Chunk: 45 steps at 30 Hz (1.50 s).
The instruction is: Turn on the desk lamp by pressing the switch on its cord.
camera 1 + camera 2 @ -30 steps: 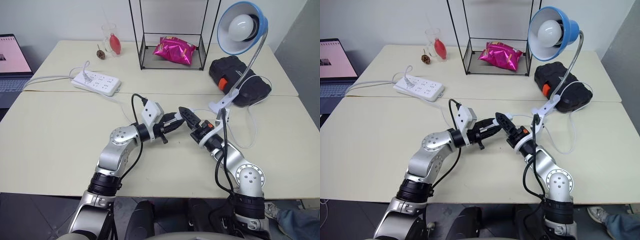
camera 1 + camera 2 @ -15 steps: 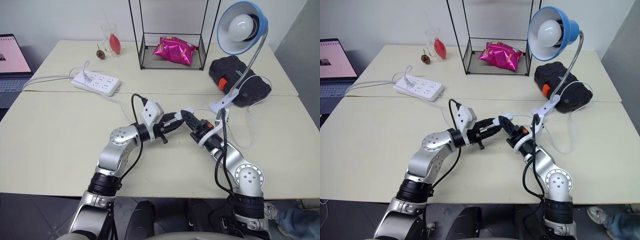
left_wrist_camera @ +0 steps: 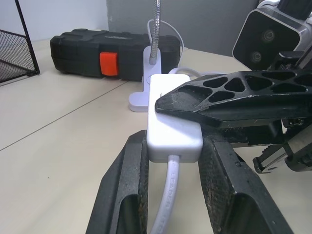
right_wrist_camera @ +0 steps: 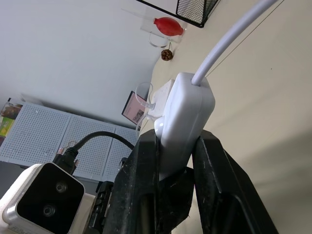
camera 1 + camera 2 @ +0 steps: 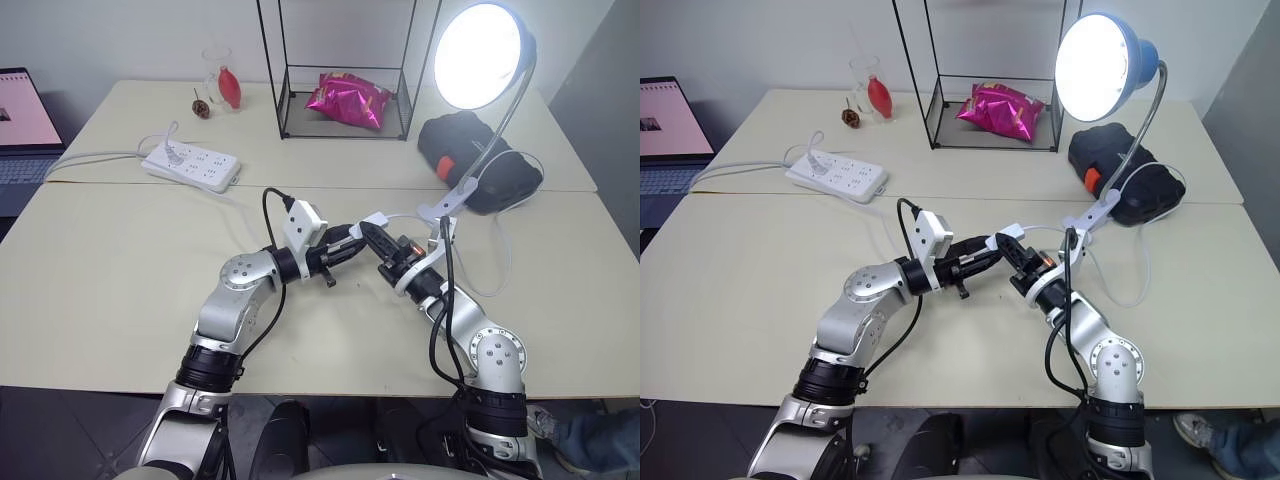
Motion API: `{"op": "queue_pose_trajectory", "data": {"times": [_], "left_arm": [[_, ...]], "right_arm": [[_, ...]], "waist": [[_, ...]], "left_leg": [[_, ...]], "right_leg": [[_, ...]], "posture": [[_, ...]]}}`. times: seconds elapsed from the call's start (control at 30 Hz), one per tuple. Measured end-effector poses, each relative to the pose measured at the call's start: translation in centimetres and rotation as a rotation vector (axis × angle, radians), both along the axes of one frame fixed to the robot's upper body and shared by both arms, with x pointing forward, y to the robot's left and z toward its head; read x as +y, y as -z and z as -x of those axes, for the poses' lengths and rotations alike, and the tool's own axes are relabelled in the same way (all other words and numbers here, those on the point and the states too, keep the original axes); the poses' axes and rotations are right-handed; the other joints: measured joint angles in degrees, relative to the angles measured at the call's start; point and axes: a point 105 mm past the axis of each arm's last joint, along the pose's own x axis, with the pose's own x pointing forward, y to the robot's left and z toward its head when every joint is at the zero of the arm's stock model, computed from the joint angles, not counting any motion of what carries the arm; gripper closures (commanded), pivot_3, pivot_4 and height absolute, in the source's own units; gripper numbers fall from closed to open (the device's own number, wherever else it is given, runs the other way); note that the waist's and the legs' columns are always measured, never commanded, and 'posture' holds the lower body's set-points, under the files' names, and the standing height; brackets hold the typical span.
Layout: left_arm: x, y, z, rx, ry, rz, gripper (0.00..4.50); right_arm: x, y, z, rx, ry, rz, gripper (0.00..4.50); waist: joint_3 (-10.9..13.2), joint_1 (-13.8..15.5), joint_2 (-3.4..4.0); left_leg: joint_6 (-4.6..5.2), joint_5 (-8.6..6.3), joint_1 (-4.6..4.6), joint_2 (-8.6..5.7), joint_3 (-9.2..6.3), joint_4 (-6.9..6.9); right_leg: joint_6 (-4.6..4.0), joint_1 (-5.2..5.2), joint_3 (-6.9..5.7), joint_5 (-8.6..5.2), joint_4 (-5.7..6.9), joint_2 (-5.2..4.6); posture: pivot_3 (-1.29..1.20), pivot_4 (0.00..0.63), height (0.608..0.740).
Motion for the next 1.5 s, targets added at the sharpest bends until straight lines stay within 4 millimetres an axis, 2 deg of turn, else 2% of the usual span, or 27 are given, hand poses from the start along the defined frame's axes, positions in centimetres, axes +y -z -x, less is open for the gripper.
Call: {"op": "queue_pose_trajectory", "data": {"times": [0.07,0.1,0.2,0.27,0.3,0.53,0.7,0.87,1.0,1.1,1.2,1.33,1.5], "left_arm": [[0.0,0.0,0.0,-0.001,0.000,0.000,3.42],[0.0,0.0,0.0,-0.003,-0.002,-0.002,3.42],[0.0,-0.1,-0.1,-0.005,-0.005,-0.003,3.42],[0.0,-0.1,-0.1,-0.005,-0.006,-0.003,3.42],[0.0,-0.1,-0.1,-0.006,-0.006,-0.003,3.42],[-0.1,-0.2,-0.1,-0.014,-0.005,-0.001,3.42],[-0.1,-0.2,-0.2,-0.027,-0.008,-0.006,3.42],[0.4,0.5,-0.7,-0.050,-0.030,-0.060,3.42],[1.5,1.5,-1.7,-0.088,-0.064,-0.142,3.42],[2.3,3.1,-2.3,-0.061,-0.090,-0.188,3.42],[2.5,4.2,-2.3,-0.033,-0.089,-0.211,3.42],[2.3,5.2,-2.1,-0.011,-0.069,-0.242,3.42],[2.0,6.0,-1.9,-0.004,-0.050,-0.272,3.42]], "right_arm": [[0.0,0.0,0.0,0.000,0.000,-0.001,3.24],[0.0,0.0,0.0,0.000,0.001,-0.001,3.10],[0.0,0.0,0.0,0.001,0.001,-0.004,2.20],[0.0,-0.1,0.0,0.001,-0.002,-0.009,1.88],[0.0,-0.1,0.0,0.001,-0.004,-0.010,1.54],[-0.1,0.0,0.1,0.003,-0.008,-0.003,0.01],[-0.4,0.6,0.4,0.016,-0.034,0.040,0.00],[-2.0,1.0,1.2,-0.013,-0.053,0.184,0.00],[-3.8,1.0,2.9,-0.151,-0.140,0.494,0.00],[-4.0,0.4,4.7,-0.346,-0.281,0.802,0.00],[-4.0,0.4,4.9,-0.493,-0.343,0.990,0.00],[-3.8,-0.3,4.7,-0.625,-0.360,1.067,0.00],[-4.2,-0.9,3.9,-0.703,-0.372,1.131,0.00]], "waist": [[0.0,0.0,0.00],[0.0,0.0,0.00],[0.0,0.0,0.00],[0.0,0.0,0.00],[0.0,0.0,0.00],[0.0,0.0,0.00],[0.0,0.0,0.00],[0.0,0.0,0.00],[0.0,0.1,0.05],[0.0,-0.1,0.04],[0.0,-0.3,0.02],[0.0,-0.2,0.01],[0.0,0.1,0.00]], "left_leg": [[0.00,0.00,0.00,0.00,0.00,-0.01],[0.00,0.00,0.00,0.00,0.00,-0.01],[0.00,0.00,0.00,0.00,0.00,-0.01],[0.00,0.00,-0.01,0.00,0.00,-0.02],[0.00,0.00,0.00,0.00,0.00,-0.03],[0.00,0.00,-0.02,0.00,0.02,-0.07],[0.00,0.00,-0.06,0.00,0.05,-0.13],[0.00,0.00,-0.10,-0.02,0.07,-0.18],[0.00,0.00,-0.12,-0.06,0.10,-0.19],[0.00,0.00,-0.10,-0.01,0.09,-0.28],[0.00,0.00,-0.10,0.02,0.05,-0.33],[0.00,0.00,-0.12,0.00,0.08,-0.33],[-0.01,0.00,-0.11,-0.04,0.07,-0.33]], "right_leg": [[0.00,0.00,0.00,0.00,0.00,0.00],[0.00,0.00,0.00,0.00,0.00,0.00],[0.00,-0.01,0.00,0.00,-0.01,0.00],[0.00,-0.01,0.00,0.00,-0.01,0.00],[0.00,-0.02,0.00,0.00,-0.01,0.00],[-0.01,-0.07,0.01,-0.01,-0.01,0.00],[-0.01,-0.15,0.04,-0.01,-0.01,0.00],[-0.03,-0.21,0.05,-0.02,-0.02,0.00],[-0.02,-0.23,0.06,-0.02,-0.09,-0.03],[0.00,-0.24,0.04,-0.03,-0.17,0.01],[0.00,-0.26,0.01,-0.03,-0.18,0.05],[0.00,-0.25,0.03,-0.03,-0.22,0.02],[0.01,-0.22,0.01,-0.03,-0.22,-0.04]], "posture": [[0.00,0.150,0.740],[0.00,0.150,0.740],[0.00,0.150,0.740],[0.00,0.150,0.740],[0.00,0.150,0.740],[0.00,0.150,0.740],[0.00,0.150,0.740],[0.00,0.150,0.740],[0.00,0.150,0.740],[0.00,0.150,0.740],[0.00,0.150,0.740],[0.00,0.150,0.740],[0.00,0.150,0.740]]}}
